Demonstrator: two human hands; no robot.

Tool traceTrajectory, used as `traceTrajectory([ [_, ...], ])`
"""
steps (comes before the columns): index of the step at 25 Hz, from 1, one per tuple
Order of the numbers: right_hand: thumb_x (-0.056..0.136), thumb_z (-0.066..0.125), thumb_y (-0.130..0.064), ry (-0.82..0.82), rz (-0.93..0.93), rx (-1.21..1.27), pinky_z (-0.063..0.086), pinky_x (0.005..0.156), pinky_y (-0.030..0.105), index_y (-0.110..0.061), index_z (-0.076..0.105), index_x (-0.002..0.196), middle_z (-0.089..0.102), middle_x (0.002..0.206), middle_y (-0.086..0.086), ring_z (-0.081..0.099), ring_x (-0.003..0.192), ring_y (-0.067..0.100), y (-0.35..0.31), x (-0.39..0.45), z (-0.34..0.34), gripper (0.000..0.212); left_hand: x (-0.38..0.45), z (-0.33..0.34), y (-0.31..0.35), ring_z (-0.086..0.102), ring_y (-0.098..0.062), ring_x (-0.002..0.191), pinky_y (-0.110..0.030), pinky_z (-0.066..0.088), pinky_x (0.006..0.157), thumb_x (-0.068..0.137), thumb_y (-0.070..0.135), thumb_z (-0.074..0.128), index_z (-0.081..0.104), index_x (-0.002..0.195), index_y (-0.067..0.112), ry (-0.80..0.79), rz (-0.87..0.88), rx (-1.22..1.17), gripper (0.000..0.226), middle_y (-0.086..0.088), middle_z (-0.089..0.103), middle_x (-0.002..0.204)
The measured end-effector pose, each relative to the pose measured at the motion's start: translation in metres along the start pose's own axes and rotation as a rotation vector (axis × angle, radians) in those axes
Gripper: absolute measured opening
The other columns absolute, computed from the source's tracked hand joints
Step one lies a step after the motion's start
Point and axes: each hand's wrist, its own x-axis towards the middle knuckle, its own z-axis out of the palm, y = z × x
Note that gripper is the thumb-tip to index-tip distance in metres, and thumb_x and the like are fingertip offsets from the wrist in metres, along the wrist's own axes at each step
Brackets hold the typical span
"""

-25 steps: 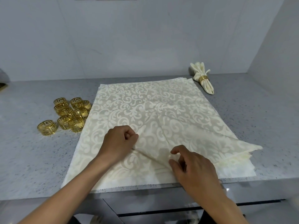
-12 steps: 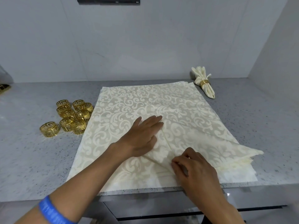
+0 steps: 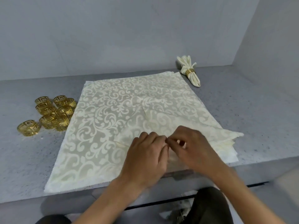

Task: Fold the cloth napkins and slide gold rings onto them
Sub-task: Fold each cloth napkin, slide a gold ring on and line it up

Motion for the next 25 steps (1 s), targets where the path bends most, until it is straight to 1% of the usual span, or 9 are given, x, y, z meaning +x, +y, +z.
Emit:
traceTrajectory([
  [3,0.094,0.057,-0.033,0.068,0.157,-0.24,0.045,0.069,0.031,-0.024,0.065,0.097,0.062,0.092,-0.01,0.055,0.081,0.011,0.059,0.028,-0.054,0.013,-0.002,0.014,0.008,0.052,-0.013,0.09,-0.031,0.047,0.08,0.092,0.047,0.04,0.071,0.094,0.025,0.025,-0.078,-0.01,0.038,0.013,0.063,0.093],
  [6,0.088,0.058,-0.05,-0.221,0.413,-0.33,0.041,0.061,0.029,-0.024,0.057,0.083,0.061,0.079,-0.008,0.055,0.07,0.011,0.097,0.032,-0.084,0.027,0.002,0.023,0.016,0.052,-0.015,0.091,-0.034,0.046,0.079,0.09,0.054,0.046,0.071,0.087,0.028,-0.02,-0.158,0.114,0.036,0.013,0.061,0.091],
  [9,0.085,0.068,-0.045,-0.401,0.378,-0.188,0.037,0.059,0.024,-0.023,0.051,0.075,0.055,0.07,-0.008,0.046,0.059,0.009,0.098,0.018,-0.099,0.03,-0.001,0.02,0.012,0.05,-0.015,0.092,-0.031,0.042,0.079,0.085,0.037,0.061,0.069,0.082,0.027,-0.02,-0.186,0.141,0.014,0.014,0.061,0.09],
  [11,0.084,0.074,-0.038,-0.492,0.351,-0.039,0.036,0.059,0.022,-0.03,0.053,0.089,0.057,0.068,-0.008,0.046,0.058,0.007,0.087,-0.002,-0.104,0.022,-0.008,0.013,-0.002,0.05,-0.013,0.09,-0.031,0.041,0.079,0.084,0.028,0.067,0.068,0.079,0.026,-0.005,-0.14,0.092,0.006,0.016,0.06,0.09],
  [14,0.087,0.073,-0.018,-0.623,0.366,0.331,0.035,0.053,0.024,-0.037,0.058,0.109,0.049,0.059,0.001,0.039,0.054,0.014,0.08,-0.022,-0.111,0.033,-0.018,0.006,-0.021,0.052,-0.009,0.083,-0.028,0.042,0.076,0.086,0.024,0.072,0.069,0.08,0.025,0.006,-0.114,0.034,0.006,0.017,0.059,0.089],
  [16,0.086,0.075,-0.019,-0.54,0.32,0.547,0.032,0.055,0.029,-0.025,0.067,0.108,0.05,0.063,0.013,0.039,0.058,0.025,0.081,-0.016,-0.114,0.025,-0.02,0.009,-0.025,0.052,-0.008,0.079,-0.024,0.04,0.075,0.089,0.026,0.07,0.069,0.082,0.024,0.025,-0.135,0.035,0.008,0.016,0.059,0.087],
  [18,0.083,0.067,-0.022,-0.408,0.347,0.816,0.037,0.049,0.026,-0.01,0.073,0.096,0.063,0.081,0.027,0.053,0.059,0.033,0.084,-0.002,-0.115,0.019,-0.021,0.013,-0.025,0.052,-0.008,0.076,-0.024,0.042,0.072,0.091,0.027,0.068,0.068,0.08,0.023,0.068,-0.122,0.052,0.012,0.015,0.058,0.083],
  [21,0.069,0.073,-0.024,-0.368,0.307,1.044,0.043,0.042,0.024,-0.006,0.075,0.096,0.069,0.105,0.025,0.067,0.066,0.028,0.075,0.031,-0.107,0.033,-0.026,0.014,-0.022,0.049,-0.009,0.072,-0.03,0.048,0.066,0.094,0.03,0.054,0.065,0.074,0.018,0.141,-0.071,0.034,0.026,0.012,0.056,0.081],
  [25,0.081,0.075,-0.028,-0.206,0.321,0.75,0.032,0.046,0.024,-0.014,0.066,0.069,0.054,0.063,0.001,0.04,0.052,0.013,0.049,0.085,-0.067,0.02,-0.03,0.013,-0.016,0.048,-0.01,0.08,-0.027,0.045,0.071,0.091,0.049,0.055,0.063,0.064,0.017,0.171,-0.08,0.01,0.043,0.011,0.052,0.085],
])
